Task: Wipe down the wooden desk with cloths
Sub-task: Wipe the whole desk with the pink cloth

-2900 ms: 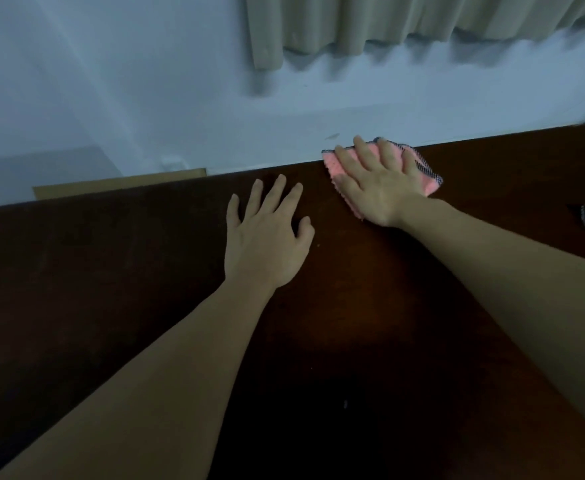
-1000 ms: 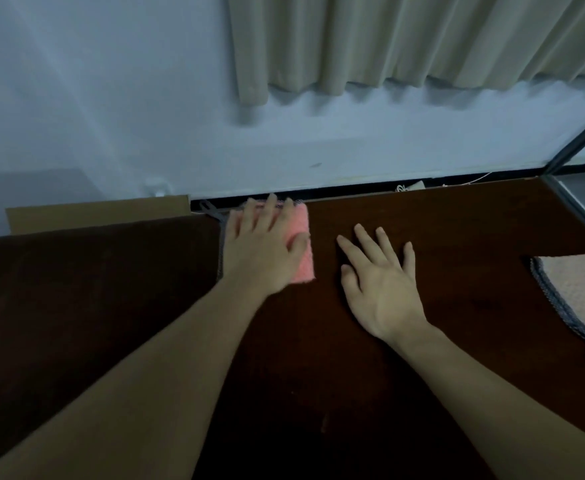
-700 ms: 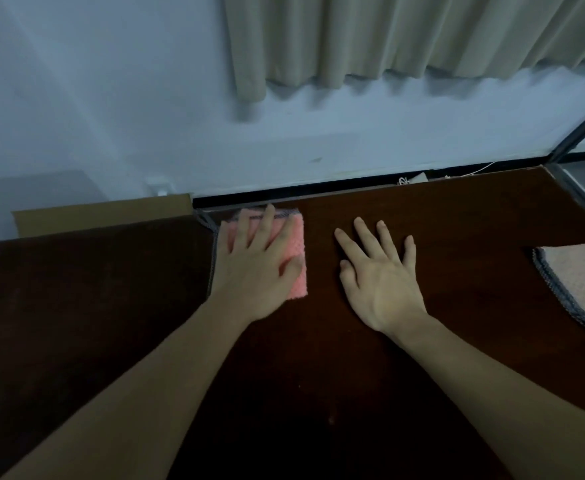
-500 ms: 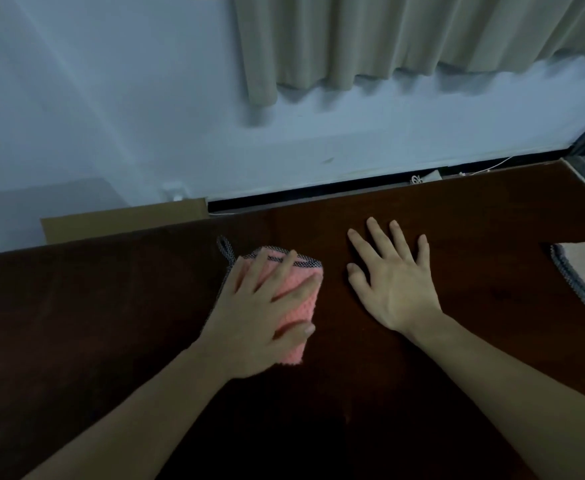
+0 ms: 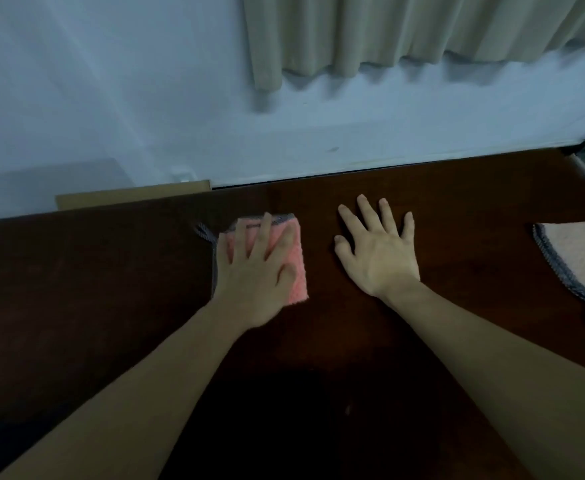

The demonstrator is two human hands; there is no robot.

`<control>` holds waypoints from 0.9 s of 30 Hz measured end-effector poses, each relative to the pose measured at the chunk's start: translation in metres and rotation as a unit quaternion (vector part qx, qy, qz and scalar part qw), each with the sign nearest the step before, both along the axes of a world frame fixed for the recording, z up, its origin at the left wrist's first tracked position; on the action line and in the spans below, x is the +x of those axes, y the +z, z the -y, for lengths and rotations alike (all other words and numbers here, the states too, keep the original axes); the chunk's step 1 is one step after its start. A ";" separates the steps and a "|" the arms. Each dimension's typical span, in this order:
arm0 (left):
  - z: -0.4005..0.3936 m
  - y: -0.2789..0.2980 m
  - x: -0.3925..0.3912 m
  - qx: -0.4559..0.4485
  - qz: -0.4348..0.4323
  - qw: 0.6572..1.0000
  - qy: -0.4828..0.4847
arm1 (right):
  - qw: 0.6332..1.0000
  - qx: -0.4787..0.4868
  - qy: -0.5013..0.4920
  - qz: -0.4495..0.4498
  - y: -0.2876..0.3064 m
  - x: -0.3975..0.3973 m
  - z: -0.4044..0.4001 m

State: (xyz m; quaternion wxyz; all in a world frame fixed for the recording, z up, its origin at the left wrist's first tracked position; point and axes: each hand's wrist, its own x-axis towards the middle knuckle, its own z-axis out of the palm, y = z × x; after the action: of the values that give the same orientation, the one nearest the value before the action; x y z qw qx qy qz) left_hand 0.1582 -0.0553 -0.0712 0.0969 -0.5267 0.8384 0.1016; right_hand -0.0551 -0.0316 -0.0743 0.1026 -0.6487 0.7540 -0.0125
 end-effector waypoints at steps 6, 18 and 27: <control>-0.050 0.009 0.026 0.037 0.011 0.994 -0.107 | 1.000 0.004 0.005 -0.010 0.000 -0.002 -0.001; 0.083 -0.009 -0.026 -0.047 -0.040 0.995 0.073 | 1.000 0.010 0.011 -0.017 -0.001 -0.003 0.003; -0.009 0.000 0.015 -0.013 -0.012 0.999 -0.029 | 1.000 0.014 0.008 -0.014 -0.001 -0.001 0.004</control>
State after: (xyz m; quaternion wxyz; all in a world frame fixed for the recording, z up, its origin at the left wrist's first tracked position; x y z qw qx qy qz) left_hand 0.1734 -0.0465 -0.0714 0.0825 -0.5019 0.8558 0.0940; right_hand -0.0559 -0.0355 -0.0751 0.1009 -0.6532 0.7503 0.0083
